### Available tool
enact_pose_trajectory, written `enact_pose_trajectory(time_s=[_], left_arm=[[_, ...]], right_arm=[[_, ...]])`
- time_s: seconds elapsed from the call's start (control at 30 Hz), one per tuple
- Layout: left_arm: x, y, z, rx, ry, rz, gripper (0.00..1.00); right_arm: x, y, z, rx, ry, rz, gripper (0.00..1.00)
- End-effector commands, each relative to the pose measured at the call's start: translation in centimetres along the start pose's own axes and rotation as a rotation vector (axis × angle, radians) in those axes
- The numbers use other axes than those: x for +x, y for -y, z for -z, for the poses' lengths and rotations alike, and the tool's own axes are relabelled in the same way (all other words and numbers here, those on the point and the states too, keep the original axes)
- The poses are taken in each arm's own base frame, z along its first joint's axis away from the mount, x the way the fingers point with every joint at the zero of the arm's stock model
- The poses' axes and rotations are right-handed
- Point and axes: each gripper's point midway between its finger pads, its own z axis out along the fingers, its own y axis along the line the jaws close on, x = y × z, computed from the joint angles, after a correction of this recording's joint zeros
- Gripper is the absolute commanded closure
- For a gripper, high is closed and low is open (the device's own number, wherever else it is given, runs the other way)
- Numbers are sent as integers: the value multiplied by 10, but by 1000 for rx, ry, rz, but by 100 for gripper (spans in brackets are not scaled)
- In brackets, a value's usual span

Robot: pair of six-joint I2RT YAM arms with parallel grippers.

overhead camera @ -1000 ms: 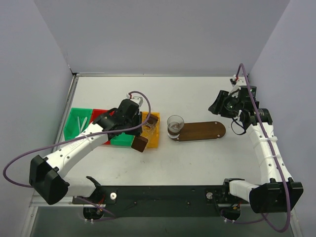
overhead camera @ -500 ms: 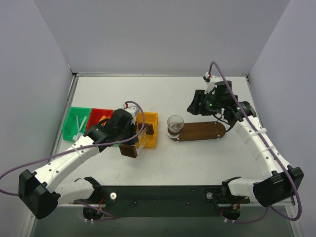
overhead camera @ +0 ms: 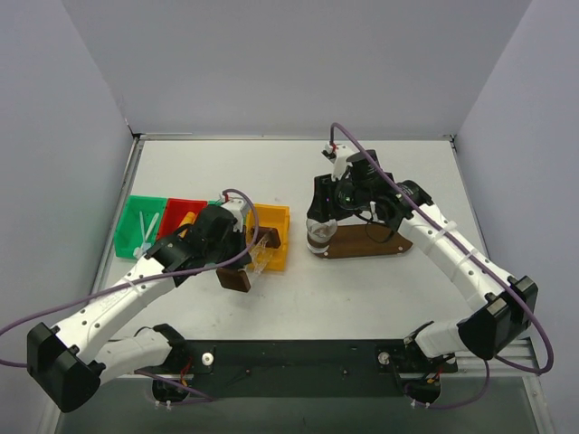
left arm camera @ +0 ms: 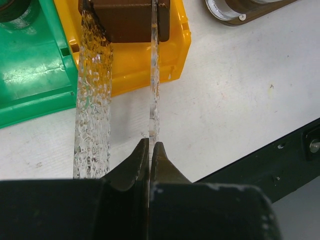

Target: Prepare toiletry sets of a toothbrush and toothpaste on the tray

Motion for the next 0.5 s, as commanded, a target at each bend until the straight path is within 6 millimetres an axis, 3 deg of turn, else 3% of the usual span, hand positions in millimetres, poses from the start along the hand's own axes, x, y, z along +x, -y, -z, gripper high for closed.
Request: enact_pose_trajectory(time_s=[0.0, 0.17, 0.47], left_arm=[[-31, 25, 26, 121, 130, 15, 100], [-34, 35, 51, 184, 152, 75, 100], [-26, 59, 80, 374, 105, 195, 100]], right_arm=[[-27, -16, 14, -32, 80, 39, 55], [-26, -27, 25, -70, 98, 64, 53], [9, -61, 15, -185, 22, 222, 51]])
